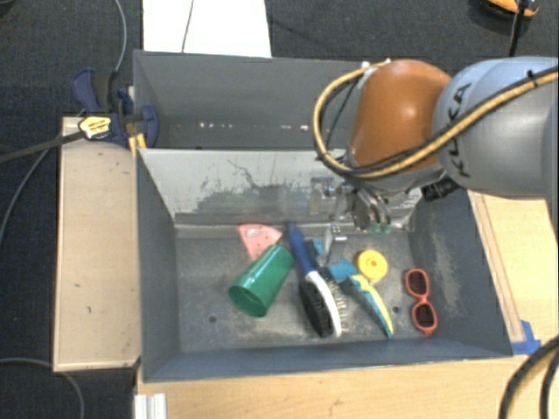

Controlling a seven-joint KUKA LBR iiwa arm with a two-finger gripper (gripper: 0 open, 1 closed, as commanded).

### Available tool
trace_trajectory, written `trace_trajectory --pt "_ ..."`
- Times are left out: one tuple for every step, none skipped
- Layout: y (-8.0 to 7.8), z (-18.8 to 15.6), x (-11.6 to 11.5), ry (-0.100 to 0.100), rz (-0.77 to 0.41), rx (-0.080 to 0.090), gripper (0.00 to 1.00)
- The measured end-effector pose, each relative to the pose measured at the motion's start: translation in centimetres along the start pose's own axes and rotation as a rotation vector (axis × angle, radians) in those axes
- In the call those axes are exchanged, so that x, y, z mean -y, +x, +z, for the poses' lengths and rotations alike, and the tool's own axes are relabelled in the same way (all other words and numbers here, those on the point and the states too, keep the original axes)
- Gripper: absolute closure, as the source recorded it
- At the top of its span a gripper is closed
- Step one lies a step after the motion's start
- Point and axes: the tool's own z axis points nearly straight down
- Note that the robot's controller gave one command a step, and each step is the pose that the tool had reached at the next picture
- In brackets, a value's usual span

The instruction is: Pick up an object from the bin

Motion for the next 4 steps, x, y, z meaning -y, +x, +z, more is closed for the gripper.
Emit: trace_trajectory --pt "-0.2 -0.5 0.0 0.0 0.001 0.008 0.0" --pt "0.9 1.1 -4.3 0.002 -0.203 0.006 0.0" --pt "1.2 5.5 -6.2 0.0 -0.329 0.007 0.0" --pt "0.3 5.1 -6.3 0.002 -0.483 0.011 0.0"
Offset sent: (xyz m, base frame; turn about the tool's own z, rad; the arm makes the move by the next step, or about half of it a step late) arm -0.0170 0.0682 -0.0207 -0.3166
